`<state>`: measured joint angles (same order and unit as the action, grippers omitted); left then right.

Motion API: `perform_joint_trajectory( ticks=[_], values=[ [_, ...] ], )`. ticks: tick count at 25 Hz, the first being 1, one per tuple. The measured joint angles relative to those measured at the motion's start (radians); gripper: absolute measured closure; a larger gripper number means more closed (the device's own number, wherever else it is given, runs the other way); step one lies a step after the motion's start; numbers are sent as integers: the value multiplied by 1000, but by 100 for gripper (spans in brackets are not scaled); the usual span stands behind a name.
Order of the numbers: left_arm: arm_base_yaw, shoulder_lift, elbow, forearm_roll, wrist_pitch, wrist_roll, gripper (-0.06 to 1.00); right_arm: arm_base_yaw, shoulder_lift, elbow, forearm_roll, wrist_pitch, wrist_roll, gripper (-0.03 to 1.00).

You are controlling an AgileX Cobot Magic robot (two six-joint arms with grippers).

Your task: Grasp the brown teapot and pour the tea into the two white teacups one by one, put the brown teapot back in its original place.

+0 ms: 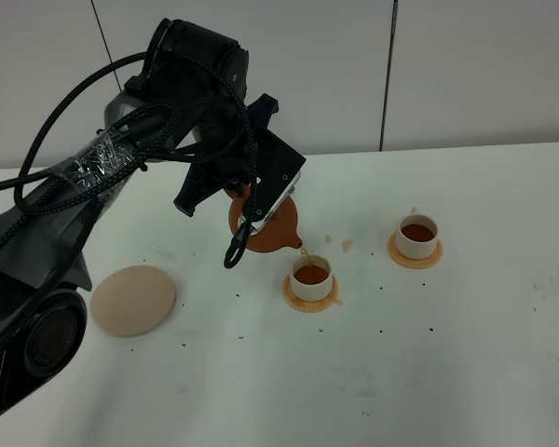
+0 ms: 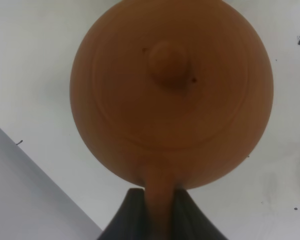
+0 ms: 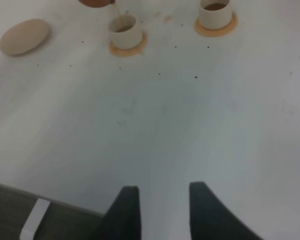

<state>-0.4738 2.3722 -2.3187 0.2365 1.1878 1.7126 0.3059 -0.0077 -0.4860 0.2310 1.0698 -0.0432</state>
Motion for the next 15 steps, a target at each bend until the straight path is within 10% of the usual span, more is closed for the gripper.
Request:
perform_joint_trajectory(
  ticks=[15],
  values=[
    [0,-20,1,5,1,3,77,0,0,0,0,0,0,73]
  ],
)
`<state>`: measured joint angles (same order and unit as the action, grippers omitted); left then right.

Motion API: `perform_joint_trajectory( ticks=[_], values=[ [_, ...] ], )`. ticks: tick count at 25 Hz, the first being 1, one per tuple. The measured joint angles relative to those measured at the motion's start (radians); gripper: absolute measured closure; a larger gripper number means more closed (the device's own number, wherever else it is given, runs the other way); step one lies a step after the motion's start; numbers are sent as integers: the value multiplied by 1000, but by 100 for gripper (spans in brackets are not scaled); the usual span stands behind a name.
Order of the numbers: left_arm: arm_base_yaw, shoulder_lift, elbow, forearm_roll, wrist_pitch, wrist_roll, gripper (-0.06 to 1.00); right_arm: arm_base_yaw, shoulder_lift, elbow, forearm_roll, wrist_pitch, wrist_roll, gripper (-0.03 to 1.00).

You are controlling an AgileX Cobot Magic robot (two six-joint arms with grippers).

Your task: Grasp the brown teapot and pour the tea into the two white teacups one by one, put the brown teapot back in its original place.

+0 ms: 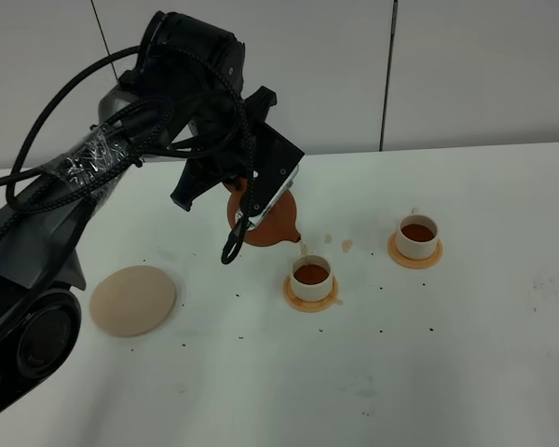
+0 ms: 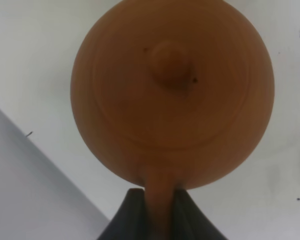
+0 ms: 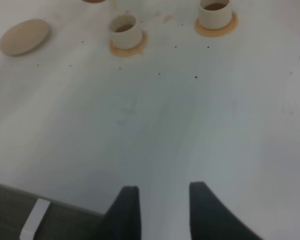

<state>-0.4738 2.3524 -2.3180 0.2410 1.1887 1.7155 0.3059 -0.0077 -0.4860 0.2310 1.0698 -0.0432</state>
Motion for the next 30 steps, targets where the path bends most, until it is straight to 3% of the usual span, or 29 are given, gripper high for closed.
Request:
perform_joint_trajectory(
  ticks=[30],
  values=[
    [-10,-1,0,-1,0,0,77,0,0,0,0,0,0,73]
  ],
)
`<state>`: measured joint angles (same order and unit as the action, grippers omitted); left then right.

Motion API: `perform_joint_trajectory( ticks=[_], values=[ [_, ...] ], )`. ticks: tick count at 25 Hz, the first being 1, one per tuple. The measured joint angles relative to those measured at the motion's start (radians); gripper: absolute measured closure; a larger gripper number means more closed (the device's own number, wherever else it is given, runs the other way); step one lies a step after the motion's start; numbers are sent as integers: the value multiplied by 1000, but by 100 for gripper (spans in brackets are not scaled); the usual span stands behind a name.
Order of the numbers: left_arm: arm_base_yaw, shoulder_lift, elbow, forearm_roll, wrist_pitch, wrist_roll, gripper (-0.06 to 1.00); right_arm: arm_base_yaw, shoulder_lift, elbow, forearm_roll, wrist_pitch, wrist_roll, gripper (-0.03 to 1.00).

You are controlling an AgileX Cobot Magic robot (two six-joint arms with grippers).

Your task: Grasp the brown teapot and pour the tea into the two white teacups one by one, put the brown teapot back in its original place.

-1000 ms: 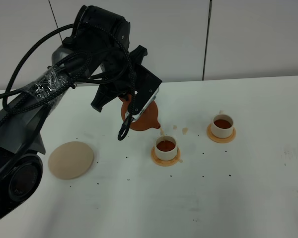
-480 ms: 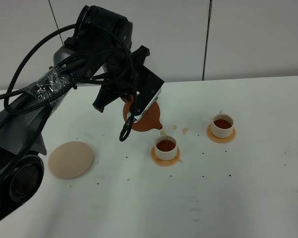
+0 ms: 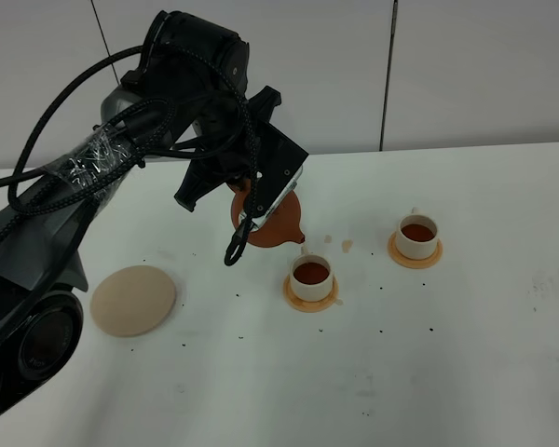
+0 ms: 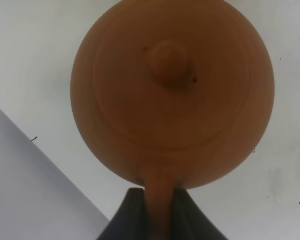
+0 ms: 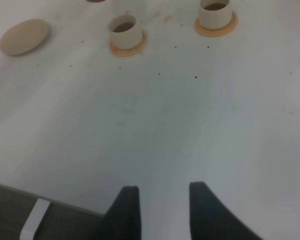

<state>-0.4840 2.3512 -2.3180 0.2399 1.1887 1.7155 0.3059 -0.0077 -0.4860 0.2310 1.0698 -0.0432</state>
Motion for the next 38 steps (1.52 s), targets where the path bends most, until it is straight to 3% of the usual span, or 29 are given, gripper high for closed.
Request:
perform_joint_trajectory(
  ticks=[38],
  values=[
    [-8,-1,17,-25,0,-5,77,0,0,0,0,0,0,73]
  ],
)
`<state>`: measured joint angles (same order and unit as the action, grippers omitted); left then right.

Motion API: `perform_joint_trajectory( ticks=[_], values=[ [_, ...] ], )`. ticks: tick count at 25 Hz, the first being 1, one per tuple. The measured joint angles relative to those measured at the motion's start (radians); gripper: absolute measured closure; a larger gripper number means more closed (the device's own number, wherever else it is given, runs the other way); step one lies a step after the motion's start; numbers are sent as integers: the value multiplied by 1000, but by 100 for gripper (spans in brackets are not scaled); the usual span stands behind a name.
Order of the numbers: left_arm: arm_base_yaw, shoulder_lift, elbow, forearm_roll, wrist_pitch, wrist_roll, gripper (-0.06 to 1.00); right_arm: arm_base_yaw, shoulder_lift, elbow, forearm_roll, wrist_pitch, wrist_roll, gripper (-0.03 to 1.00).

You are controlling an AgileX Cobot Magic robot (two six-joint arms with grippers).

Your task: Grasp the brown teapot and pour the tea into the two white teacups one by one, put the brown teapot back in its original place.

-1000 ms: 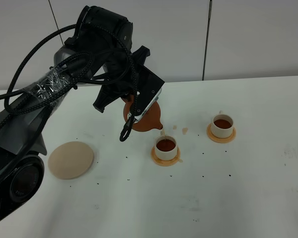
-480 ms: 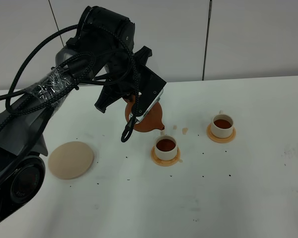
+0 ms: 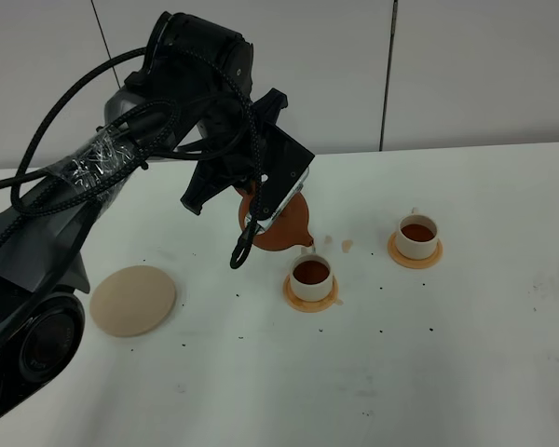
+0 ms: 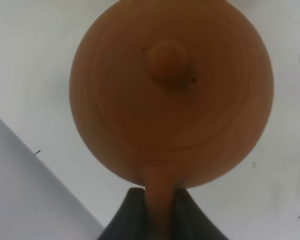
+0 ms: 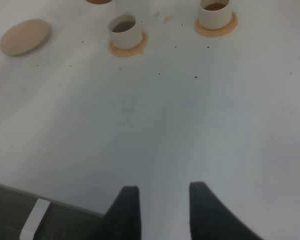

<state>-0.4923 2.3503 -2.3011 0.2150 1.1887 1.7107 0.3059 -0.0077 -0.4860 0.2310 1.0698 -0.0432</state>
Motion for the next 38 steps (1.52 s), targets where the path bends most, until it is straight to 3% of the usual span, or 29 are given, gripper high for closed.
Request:
perform_joint_trajectory(
  ticks=[6,18,27,38],
  values=[
    [0,-1,85,2,-1,-53,77,0,0,0,0,0,0,73],
    [0,-22,90,-5,-1,-158,77,0,0,0,0,0,0,73],
    [3,-35,90,-33,-1,-337,77,0,0,0,0,0,0,73],
    [62,-35,90,-225,0,-498,77,0,0,0,0,0,0,73]
  ],
)
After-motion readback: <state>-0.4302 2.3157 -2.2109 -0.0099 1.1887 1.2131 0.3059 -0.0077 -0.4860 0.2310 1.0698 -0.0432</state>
